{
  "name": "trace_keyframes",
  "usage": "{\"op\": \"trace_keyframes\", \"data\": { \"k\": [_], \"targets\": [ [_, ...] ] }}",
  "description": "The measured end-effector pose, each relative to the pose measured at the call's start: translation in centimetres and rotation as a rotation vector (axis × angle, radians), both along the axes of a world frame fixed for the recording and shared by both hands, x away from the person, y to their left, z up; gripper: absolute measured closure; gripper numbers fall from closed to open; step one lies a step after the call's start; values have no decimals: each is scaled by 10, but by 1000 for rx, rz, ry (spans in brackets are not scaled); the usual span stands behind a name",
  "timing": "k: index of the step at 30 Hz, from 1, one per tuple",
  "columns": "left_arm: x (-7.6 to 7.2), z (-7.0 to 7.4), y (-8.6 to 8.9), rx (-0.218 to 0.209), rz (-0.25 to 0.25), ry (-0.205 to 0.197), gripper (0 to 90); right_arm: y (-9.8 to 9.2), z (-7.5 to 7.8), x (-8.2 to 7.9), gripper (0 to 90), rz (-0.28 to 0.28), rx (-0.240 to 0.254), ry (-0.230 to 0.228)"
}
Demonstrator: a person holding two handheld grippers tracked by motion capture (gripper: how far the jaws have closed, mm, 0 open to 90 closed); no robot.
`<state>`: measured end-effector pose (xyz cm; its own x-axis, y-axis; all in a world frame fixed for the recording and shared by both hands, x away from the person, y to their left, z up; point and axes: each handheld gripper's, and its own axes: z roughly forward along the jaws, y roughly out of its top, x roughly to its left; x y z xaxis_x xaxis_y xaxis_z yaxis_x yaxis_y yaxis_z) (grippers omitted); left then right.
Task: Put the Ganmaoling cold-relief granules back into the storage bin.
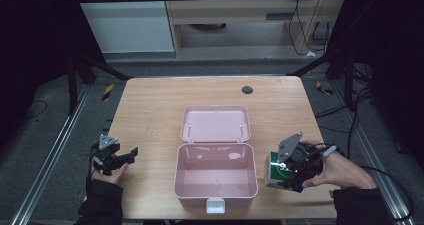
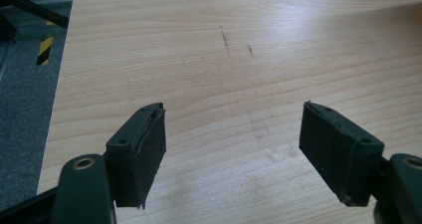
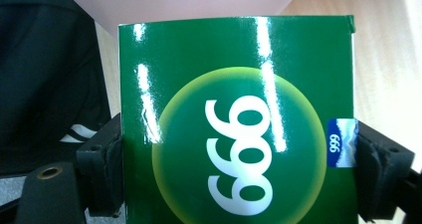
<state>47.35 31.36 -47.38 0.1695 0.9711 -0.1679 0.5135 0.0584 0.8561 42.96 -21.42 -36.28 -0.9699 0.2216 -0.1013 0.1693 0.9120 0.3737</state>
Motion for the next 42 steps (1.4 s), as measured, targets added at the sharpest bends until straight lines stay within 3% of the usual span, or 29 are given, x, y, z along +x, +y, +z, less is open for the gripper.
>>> {"op": "trace_keyframes", "data": {
  "k": [4,8,11,12,19,26,30,42],
  "targets": [
    [0,0,0,-3,1,-3,255,1,11,0,157,13,5,-18],
    [0,0,0,-2,0,-1,255,4,35,-2,157,20,-7,-33],
    [0,0,0,-2,-1,-1,255,5,45,-2,157,25,-6,-44],
    [0,0,0,-1,-1,0,255,8,54,-4,157,25,-6,-51],
    [0,0,0,-2,-2,-1,255,22,78,-6,158,34,-9,-64],
    [0,0,1,0,-3,2,255,37,92,-7,158,39,-25,-73],
    [0,0,0,-1,-2,0,255,46,99,-7,158,38,-8,-78],
    [0,0,1,-3,0,-2,255,79,105,-4,158,74,-10,-84]
  ]
}}
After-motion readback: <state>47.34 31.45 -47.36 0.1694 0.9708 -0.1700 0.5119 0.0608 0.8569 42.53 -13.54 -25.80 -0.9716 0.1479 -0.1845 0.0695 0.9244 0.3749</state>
